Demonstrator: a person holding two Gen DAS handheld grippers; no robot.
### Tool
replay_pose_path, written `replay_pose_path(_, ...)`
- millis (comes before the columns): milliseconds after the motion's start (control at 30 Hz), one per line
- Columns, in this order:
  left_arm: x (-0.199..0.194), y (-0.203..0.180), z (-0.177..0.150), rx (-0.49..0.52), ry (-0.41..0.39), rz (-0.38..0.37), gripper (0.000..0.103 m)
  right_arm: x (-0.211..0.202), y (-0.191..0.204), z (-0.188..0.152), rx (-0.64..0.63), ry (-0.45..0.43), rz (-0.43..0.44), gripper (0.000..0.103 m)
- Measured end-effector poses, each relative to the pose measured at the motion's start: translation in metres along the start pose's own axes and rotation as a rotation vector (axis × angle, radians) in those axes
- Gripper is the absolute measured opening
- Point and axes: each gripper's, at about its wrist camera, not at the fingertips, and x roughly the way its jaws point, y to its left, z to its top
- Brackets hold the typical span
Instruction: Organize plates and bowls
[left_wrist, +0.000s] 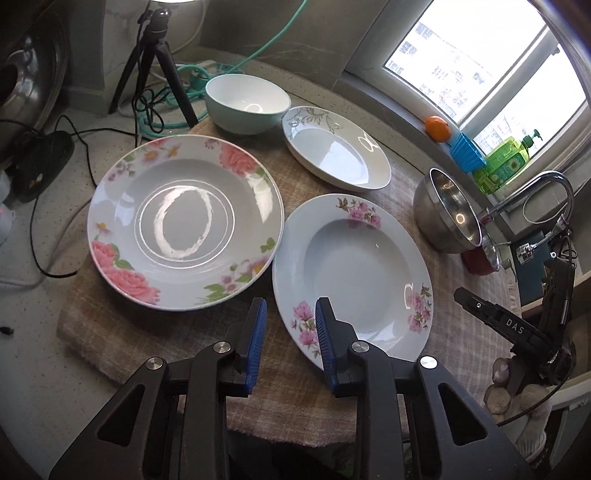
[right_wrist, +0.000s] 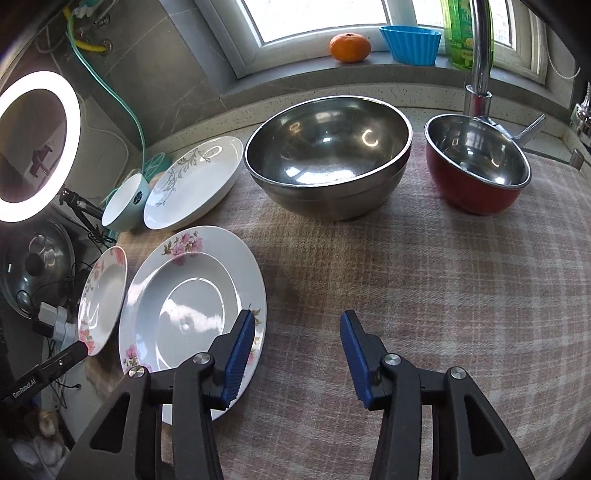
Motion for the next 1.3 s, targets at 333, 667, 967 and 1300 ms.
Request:
replay_pose_path(333, 0.017, 0.008, -0.015, -0.102, 0.043, -0.024, 0.02, 0.031, 0.003, 0.007, -0.028, 0.075, 0.055, 0.037)
replay_pose_path(667, 0.029, 0.015, -0.016, -0.183, 0.043, -0.045, 0.02, 0.049, 0.008, 0.02, -0.064, 0.116, 0.109, 0.022)
replay_pose_path(967, 0.037, 0.021, -0.01, -0.227, 0.033, -0.059, 0.016, 0.055, 0.004, 0.026, -0.018, 0.154, 0.177, 0.02)
replay_pose_path(1300, 0.043, 0.026, -0.007, -0.254, 0.033, -0.061, 0.013, 0.062, 0.002, 0.029, 0.008, 0.182, 0.233, 0.018)
